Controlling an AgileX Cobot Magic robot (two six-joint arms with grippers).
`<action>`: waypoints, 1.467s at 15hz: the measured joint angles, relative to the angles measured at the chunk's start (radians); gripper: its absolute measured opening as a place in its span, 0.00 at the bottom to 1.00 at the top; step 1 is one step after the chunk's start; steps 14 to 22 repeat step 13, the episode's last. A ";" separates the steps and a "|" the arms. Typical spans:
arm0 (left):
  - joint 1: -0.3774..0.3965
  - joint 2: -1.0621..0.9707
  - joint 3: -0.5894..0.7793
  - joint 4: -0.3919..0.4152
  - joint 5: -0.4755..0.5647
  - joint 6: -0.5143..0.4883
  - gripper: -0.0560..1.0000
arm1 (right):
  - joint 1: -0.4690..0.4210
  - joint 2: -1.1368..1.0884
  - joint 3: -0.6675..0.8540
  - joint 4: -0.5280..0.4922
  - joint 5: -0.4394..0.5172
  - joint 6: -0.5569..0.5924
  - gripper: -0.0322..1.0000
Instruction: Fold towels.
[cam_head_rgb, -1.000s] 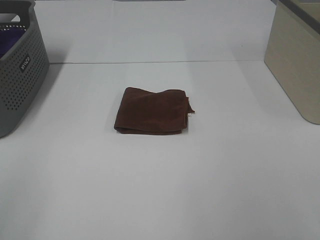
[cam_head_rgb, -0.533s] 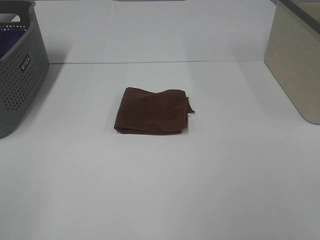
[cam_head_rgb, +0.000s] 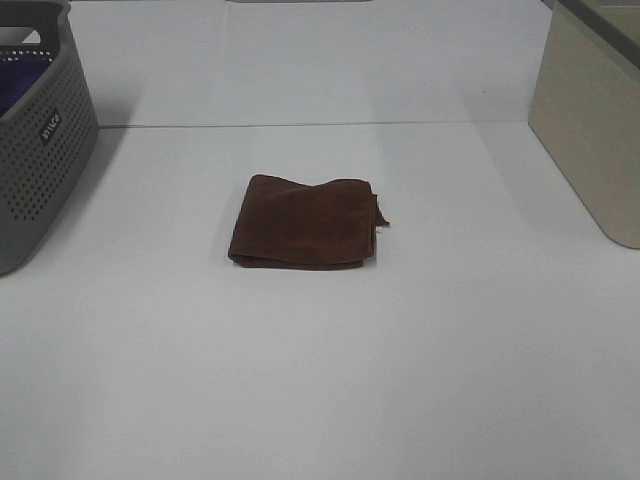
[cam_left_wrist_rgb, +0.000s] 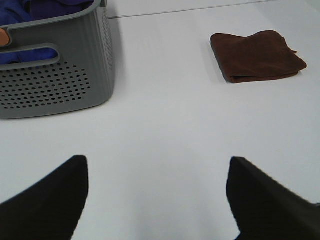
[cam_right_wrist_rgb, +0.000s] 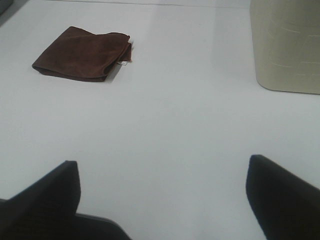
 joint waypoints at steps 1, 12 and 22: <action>0.000 0.000 0.000 0.000 0.000 0.000 0.75 | 0.000 0.000 0.000 0.000 0.000 0.000 0.85; 0.000 0.000 0.000 0.000 0.000 0.000 0.75 | 0.000 0.000 0.000 0.000 0.000 0.000 0.85; 0.000 0.000 0.000 0.000 0.000 0.000 0.75 | 0.000 0.000 0.000 0.000 0.000 0.000 0.85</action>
